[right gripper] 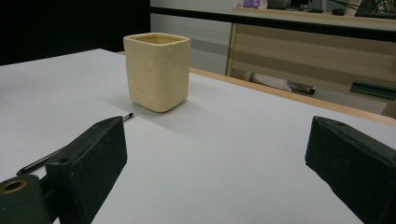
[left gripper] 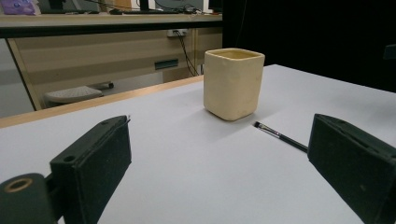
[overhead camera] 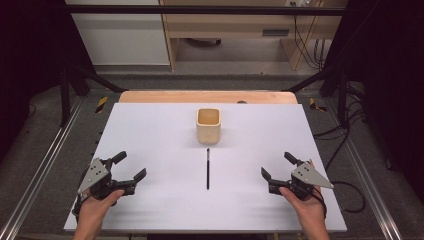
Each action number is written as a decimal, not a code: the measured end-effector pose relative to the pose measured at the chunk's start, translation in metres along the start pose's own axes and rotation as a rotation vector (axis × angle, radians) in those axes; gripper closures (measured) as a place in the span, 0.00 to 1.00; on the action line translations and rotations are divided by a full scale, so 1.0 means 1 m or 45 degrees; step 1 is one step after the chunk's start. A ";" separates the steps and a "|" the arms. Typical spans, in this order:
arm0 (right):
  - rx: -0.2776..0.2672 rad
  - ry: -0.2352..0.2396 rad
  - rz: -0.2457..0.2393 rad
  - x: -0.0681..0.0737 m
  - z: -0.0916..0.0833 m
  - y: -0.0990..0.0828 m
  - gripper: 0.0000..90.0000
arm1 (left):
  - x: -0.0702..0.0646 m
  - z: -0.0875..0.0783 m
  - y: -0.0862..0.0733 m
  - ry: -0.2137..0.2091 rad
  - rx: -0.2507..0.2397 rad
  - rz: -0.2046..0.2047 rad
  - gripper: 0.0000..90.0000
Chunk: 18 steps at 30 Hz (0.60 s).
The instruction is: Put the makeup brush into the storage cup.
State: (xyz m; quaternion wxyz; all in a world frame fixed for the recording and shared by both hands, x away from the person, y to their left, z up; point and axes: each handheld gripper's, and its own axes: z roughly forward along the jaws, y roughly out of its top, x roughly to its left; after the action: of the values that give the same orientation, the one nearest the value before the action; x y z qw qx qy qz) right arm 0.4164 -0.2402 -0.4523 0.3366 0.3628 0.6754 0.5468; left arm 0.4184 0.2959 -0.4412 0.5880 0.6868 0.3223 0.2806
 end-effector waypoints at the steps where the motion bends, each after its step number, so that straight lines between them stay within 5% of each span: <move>1: 0.006 -0.002 0.002 0.000 0.000 0.000 0.06 | 0.000 0.000 0.000 0.000 0.000 0.000 0.06; 13: 0.069 -0.066 0.011 0.016 0.000 0.005 0.08 | 0.002 -0.002 -0.002 0.044 -0.001 0.012 0.06; 18: 0.183 -0.100 -0.007 0.031 0.005 0.011 0.15 | 0.004 -0.002 -0.003 0.062 0.003 0.013 0.06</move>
State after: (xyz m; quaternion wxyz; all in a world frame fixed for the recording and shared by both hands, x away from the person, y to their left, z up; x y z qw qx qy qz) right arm 0.4061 -0.2092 -0.4438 0.3373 0.4053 0.7002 0.4814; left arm 0.4191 0.3009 -0.4442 0.5778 0.6820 0.3334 0.2998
